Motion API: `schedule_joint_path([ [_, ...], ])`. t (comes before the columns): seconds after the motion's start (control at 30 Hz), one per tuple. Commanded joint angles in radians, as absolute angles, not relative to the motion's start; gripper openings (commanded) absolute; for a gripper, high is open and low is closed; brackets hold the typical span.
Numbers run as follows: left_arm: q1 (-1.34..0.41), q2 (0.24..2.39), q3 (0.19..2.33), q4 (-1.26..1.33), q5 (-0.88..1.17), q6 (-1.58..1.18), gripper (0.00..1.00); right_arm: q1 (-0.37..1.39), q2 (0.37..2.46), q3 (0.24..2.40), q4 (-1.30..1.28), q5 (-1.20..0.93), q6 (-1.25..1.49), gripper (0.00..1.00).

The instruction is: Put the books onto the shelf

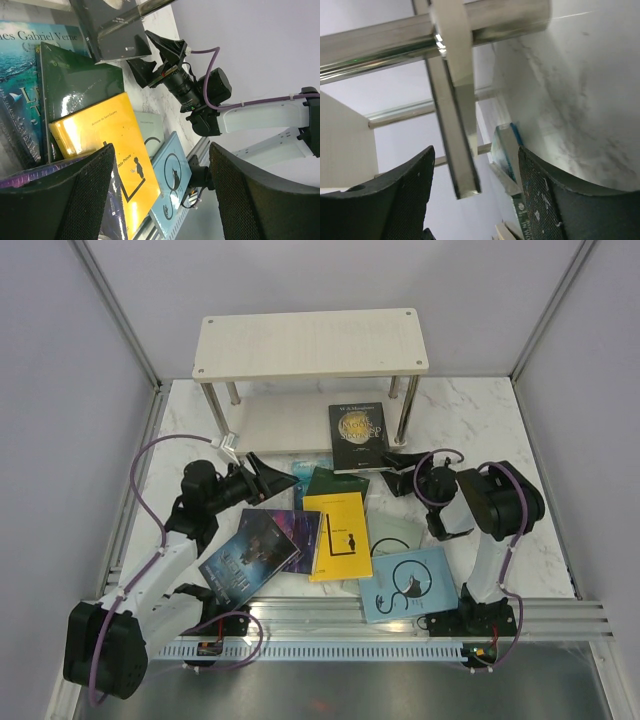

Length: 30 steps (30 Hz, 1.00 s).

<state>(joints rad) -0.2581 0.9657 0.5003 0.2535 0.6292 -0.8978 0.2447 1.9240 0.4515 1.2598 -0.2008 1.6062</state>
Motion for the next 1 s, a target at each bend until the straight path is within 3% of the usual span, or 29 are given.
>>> schedule_joint_path([
  [0.0,-0.252,0.946,0.486,0.249,0.629,-0.857,0.79,0.235,1.948,0.42,1.62,-0.204,1.64,0.72],
  [0.43,-0.253,0.956,0.479,0.261,0.623,-0.861,0.78,0.262,1.916,0.397,1.652,-0.216,1.629,0.64],
  [0.47,-0.252,0.956,0.477,0.261,0.623,-0.861,0.78,0.268,1.924,0.42,1.649,-0.219,1.625,0.6],
  [0.57,-0.252,0.956,0.474,0.261,0.626,-0.859,0.77,0.273,1.957,0.468,1.647,-0.224,1.623,0.3],
  [0.77,-0.252,0.95,0.472,0.245,0.629,-0.848,0.77,0.278,2.005,0.509,1.646,-0.207,1.631,0.01],
  [0.97,-0.252,0.954,0.469,0.236,0.627,-0.836,0.77,0.278,1.994,0.499,1.634,-0.123,1.621,0.0],
])
